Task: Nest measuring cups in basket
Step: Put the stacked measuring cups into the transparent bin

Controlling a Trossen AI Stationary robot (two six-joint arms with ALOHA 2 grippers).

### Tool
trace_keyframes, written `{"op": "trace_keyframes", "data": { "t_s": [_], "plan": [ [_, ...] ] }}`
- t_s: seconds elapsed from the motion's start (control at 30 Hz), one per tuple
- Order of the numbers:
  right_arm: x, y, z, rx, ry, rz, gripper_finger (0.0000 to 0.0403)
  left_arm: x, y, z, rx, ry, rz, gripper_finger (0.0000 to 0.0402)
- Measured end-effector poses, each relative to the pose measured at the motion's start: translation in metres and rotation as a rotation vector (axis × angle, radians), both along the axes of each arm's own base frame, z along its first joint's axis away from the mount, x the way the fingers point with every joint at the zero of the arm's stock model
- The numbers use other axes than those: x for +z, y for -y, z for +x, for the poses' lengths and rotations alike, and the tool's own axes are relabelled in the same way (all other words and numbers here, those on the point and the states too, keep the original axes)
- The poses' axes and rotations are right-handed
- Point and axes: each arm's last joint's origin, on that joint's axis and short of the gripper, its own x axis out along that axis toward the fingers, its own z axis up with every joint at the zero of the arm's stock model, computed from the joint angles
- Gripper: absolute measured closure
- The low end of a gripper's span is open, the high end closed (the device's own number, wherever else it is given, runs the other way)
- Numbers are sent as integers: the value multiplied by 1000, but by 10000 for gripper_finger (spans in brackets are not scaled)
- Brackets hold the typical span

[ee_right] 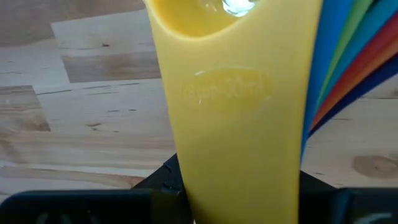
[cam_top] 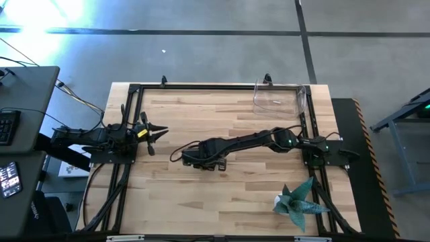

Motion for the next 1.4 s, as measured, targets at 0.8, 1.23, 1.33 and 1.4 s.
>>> {"op": "trace_keyframes", "data": {
  "t_s": [0.8,1.23,1.33,1.4],
  "plan": [
    [-1,-23,-6,-97,-9,-44,231,0,0,0,0,0,0,353],
    [8,-22,-16,-84,-76,-57,214,0,0,0,0,0,0,353],
    [17,-18,-20,-86,-90,-47,214,0,0,0,0,0,0,353],
    [20,-16,-22,-89,-99,-48,214,0,0,0,0,1,0,353]
  ]
}}
